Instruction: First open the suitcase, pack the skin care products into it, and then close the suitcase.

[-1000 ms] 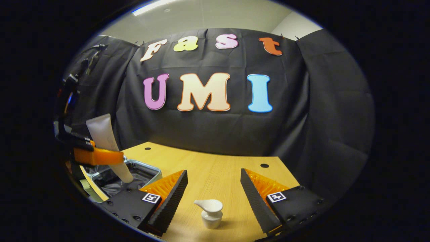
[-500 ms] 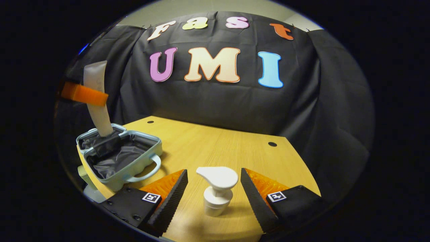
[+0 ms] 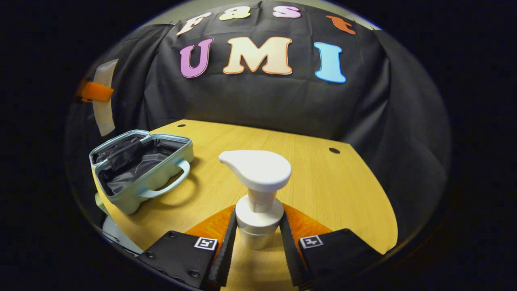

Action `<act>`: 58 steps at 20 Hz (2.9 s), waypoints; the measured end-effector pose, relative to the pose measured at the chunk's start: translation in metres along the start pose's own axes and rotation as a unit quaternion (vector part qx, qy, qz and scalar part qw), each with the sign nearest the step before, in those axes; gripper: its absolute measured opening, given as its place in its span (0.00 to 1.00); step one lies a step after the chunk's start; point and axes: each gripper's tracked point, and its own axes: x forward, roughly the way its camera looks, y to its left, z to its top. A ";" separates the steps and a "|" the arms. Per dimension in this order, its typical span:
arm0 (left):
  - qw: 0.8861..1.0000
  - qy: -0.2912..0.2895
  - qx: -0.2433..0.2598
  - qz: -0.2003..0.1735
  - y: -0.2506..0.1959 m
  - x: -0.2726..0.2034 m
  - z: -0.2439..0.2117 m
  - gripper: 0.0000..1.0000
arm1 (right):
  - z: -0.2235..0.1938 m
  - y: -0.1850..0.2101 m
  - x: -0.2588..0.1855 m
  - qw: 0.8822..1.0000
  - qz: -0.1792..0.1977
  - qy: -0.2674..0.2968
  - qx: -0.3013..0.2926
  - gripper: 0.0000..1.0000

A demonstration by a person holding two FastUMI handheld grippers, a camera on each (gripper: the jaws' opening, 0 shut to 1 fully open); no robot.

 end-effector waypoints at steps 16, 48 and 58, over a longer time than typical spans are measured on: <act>0.966 0.258 -0.003 -0.020 0.060 0.109 -0.156 0.25 | 0.130 0.100 -0.054 0.985 0.111 -0.030 0.128 0.59; 0.990 0.064 -0.110 0.053 0.293 0.053 -0.069 0.82 | 0.041 0.299 0.080 0.966 0.119 0.169 0.153 0.59; 0.976 0.093 -0.147 0.130 0.396 0.071 -0.105 0.82 | 0.040 0.294 0.106 0.969 0.076 0.172 0.159 0.64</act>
